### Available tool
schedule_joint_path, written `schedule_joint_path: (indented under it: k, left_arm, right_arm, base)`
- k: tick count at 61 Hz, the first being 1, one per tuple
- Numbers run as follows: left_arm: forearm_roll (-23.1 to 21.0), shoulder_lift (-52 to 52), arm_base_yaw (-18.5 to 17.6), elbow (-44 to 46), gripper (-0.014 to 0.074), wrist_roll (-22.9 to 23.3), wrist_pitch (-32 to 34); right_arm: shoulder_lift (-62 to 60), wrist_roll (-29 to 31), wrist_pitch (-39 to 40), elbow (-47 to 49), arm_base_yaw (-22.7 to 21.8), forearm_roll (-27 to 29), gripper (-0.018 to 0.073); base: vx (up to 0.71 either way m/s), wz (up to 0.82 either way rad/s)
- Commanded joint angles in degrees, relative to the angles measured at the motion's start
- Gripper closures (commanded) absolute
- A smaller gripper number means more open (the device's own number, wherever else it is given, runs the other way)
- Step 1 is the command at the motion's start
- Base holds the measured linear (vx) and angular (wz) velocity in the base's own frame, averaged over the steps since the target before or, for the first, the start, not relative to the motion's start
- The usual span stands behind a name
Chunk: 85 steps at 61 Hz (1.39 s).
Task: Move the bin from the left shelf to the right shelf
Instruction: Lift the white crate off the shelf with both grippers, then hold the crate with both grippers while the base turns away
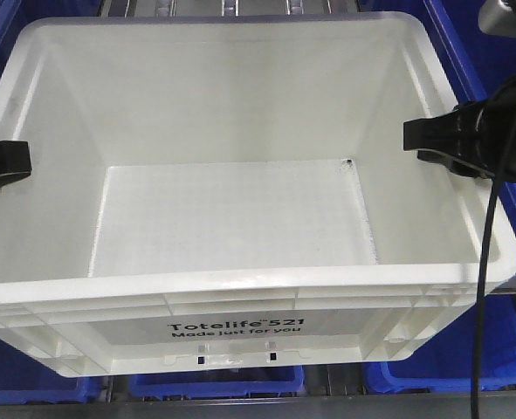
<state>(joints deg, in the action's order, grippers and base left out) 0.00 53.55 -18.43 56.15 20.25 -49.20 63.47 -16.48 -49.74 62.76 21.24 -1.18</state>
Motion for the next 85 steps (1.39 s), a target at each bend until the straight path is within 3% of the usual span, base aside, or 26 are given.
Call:
schedule_joint_path:
  k: [1, 41, 85]
  left_arm:
    - [5.7, -1.5, 0.3, 2.1, 0.0492, -1.5, 4.5]
    - [5.7, -1.5, 0.3, 2.1, 0.0492, -1.5, 4.5]
    - [5.7, -1.5, 0.3, 2.1, 0.0492, -1.5, 4.5]
  right_arm:
    - [-2.1, 1.9, 6.4, 2.2, -0.8, -5.9, 0.0564]
    - [-2.1, 1.9, 6.5, 2.2, -0.8, -5.9, 0.0564]
    - [-2.1, 1.9, 6.5, 2.2, -0.8, -5.9, 0.0564]
  base:
    - [-0.12, 0.06]
    - [-0.14, 0.01]
    - [-0.09, -0.19]
